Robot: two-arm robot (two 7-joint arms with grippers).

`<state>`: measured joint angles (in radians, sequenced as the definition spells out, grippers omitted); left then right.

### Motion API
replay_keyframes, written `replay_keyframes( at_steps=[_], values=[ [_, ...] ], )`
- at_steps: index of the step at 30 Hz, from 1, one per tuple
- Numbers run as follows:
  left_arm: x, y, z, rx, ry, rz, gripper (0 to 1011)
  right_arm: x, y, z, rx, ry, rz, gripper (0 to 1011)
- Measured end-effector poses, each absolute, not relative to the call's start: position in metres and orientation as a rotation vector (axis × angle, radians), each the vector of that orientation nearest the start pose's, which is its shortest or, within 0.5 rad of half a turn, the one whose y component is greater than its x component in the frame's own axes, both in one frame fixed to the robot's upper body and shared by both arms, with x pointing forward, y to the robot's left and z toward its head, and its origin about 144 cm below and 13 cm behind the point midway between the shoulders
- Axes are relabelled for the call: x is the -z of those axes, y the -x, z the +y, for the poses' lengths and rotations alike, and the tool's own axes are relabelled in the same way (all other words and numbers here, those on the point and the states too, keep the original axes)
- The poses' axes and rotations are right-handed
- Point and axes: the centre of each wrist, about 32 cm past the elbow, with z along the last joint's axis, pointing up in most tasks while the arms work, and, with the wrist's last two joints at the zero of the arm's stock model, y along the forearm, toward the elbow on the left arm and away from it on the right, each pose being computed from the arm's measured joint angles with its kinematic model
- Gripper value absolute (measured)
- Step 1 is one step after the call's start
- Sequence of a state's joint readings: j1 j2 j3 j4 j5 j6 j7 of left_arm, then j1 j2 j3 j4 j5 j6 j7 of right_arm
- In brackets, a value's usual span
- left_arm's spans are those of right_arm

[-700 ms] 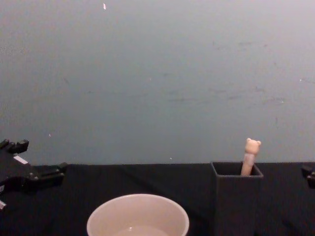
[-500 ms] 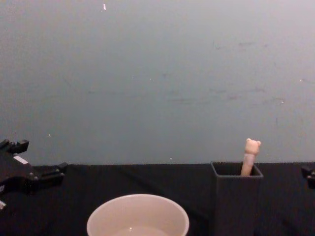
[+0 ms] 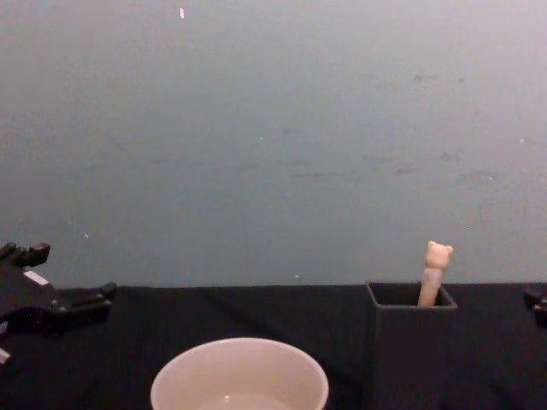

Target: Pick up the stirring spoon with one hand, stir inside the cup, then place it back in its original position.

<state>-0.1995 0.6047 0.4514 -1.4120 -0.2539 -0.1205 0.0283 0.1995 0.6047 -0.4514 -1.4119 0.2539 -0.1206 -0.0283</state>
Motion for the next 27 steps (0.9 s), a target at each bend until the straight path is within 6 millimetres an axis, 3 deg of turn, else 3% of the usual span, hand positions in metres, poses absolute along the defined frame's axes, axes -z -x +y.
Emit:
replay_keyframes(
  at_steps=[27],
  values=[
    [-1.1398,-0.4886,0.3097,-1.248,-0.304,-0.285,1001,-1.1398,-0.4886,-0.3097,1.248,0.305,-0.285,1000]
  ],
)
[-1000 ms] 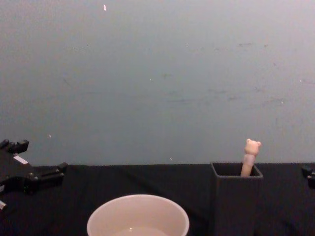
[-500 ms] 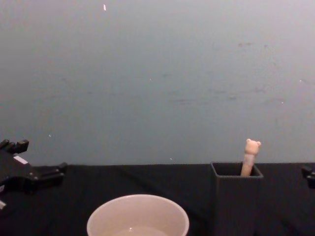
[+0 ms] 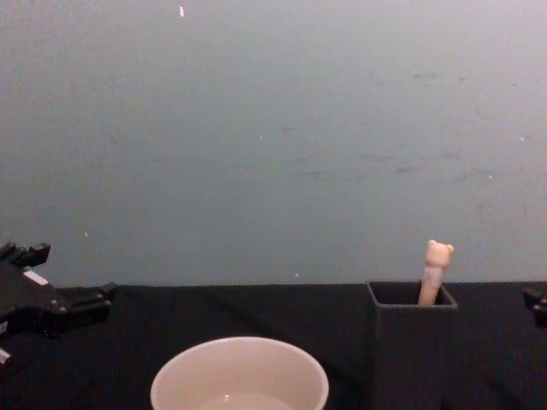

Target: Pick up the stirring spoon with one hand, stir inside the cup, then place it back in its original position.

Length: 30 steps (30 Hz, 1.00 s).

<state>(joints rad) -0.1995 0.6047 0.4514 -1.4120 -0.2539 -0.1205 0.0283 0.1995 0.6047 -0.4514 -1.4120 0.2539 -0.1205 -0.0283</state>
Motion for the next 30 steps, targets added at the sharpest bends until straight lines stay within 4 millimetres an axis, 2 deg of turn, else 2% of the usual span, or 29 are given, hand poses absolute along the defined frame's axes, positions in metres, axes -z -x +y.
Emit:
replay_keyframes(
  at_steps=[30],
  values=[
    [-1.1398,-0.4886,0.3096,-1.248,-0.304,-0.285,1001,-1.1426,-0.4876,-0.3109,1.231,0.277,-0.273,1002]
  ],
)
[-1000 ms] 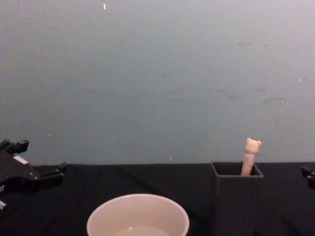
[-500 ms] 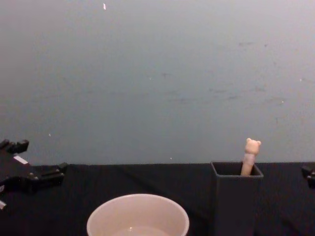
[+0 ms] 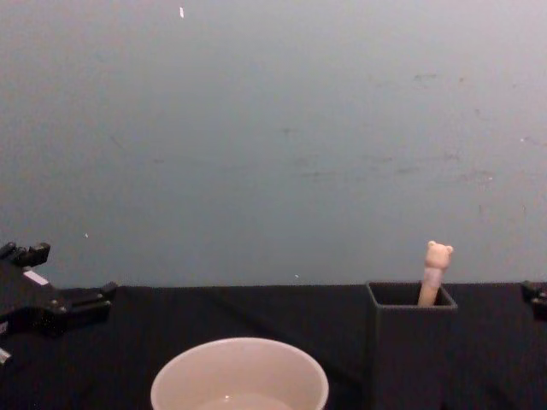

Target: Pick up the stirring spoon with one hand, stir inside the cup, then place it back in its original position.

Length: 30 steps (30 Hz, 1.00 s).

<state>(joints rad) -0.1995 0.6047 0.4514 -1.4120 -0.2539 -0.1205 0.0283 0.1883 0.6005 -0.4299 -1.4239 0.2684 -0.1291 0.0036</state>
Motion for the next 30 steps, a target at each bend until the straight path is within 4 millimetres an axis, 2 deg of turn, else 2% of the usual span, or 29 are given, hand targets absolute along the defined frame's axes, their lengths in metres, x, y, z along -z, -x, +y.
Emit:
replay_keyframes(
  at_steps=[7,19,27,30],
  values=[
    [-1.14,-0.489,0.31,-1.248,-0.304,-0.285,1001,-1.153,-0.483,-0.314,1.165,0.205,-0.23,1000],
    [-1.14,-0.489,0.31,-1.248,-0.304,-0.285,1001,-1.17,-0.481,-0.32,0.945,0.048,-0.008,1000],
    [-1.14,-0.489,0.31,-1.248,-0.304,-0.285,1001,-1.168,-0.491,-0.314,0.854,0.021,0.075,1000],
    [-1.14,-0.489,0.31,-1.248,-0.304,-0.285,1001,-1.165,-0.502,-0.306,0.822,0.021,0.093,1000]
  ],
)
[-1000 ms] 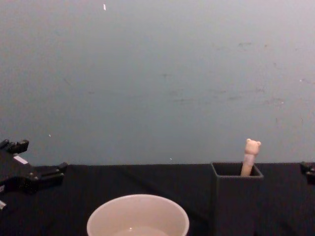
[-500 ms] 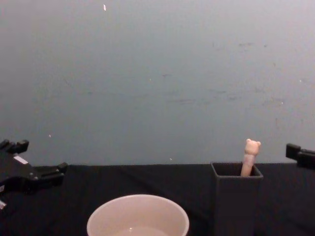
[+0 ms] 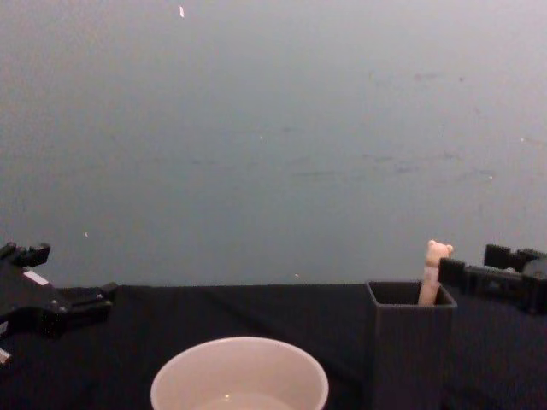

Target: Pick up the stirring spoon with one hand, stir inside the cup, then place it back in its original position.

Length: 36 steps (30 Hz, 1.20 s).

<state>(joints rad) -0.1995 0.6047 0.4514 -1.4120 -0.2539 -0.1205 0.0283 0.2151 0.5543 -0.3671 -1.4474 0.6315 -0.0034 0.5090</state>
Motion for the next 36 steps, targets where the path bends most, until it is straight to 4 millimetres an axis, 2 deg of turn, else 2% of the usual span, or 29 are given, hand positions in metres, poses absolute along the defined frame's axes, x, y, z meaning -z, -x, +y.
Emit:
replay_keyframes(
  at_steps=[13,36],
  values=[
    [-1.14,-0.489,0.31,-1.248,-0.304,-0.285,1001,-1.159,-0.53,-0.292,0.776,0.023,0.099,1000],
    [-1.14,-0.489,0.31,-1.248,-0.304,-0.285,1001,-1.157,-0.535,-0.288,0.748,0.024,0.091,1002]
  ],
)
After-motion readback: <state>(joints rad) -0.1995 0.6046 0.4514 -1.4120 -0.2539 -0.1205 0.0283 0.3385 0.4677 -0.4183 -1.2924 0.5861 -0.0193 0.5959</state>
